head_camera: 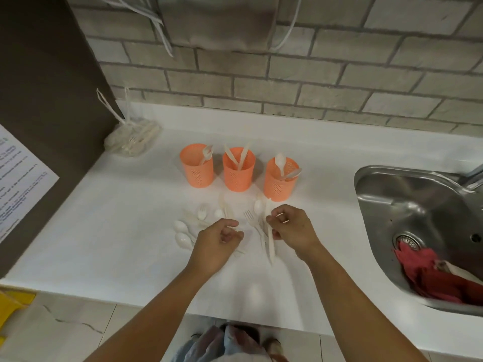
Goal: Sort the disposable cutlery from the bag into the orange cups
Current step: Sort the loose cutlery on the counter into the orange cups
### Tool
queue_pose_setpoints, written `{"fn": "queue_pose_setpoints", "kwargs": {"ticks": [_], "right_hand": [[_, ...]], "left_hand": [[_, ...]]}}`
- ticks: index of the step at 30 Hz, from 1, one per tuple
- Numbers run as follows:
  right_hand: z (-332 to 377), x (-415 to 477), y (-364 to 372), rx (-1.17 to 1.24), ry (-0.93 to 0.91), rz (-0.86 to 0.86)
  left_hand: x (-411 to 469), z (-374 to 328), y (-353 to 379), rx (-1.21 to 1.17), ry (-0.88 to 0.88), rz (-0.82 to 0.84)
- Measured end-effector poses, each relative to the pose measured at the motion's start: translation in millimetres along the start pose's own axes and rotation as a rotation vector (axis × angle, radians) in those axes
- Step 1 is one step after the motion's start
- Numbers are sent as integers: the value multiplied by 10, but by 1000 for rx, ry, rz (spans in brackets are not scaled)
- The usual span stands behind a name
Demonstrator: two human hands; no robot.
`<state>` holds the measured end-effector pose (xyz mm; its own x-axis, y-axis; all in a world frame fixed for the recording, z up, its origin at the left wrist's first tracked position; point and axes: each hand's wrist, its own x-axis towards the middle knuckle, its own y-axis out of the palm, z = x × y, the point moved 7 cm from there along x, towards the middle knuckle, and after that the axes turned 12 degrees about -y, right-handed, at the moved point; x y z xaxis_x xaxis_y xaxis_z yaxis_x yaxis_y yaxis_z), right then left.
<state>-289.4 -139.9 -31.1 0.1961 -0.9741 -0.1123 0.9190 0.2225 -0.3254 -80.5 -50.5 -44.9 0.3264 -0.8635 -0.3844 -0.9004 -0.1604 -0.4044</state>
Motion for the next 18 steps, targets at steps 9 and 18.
{"fn": "queue_pose_setpoints", "kwargs": {"ticks": [9, 18], "right_hand": [[85, -69, 329, 139, -21, 108], [36, -106, 344, -122, -41, 131]], "left_hand": [[-58, -55, 255, -71, -72, 118], [-78, 201, 4, -139, -147, 22]]}}
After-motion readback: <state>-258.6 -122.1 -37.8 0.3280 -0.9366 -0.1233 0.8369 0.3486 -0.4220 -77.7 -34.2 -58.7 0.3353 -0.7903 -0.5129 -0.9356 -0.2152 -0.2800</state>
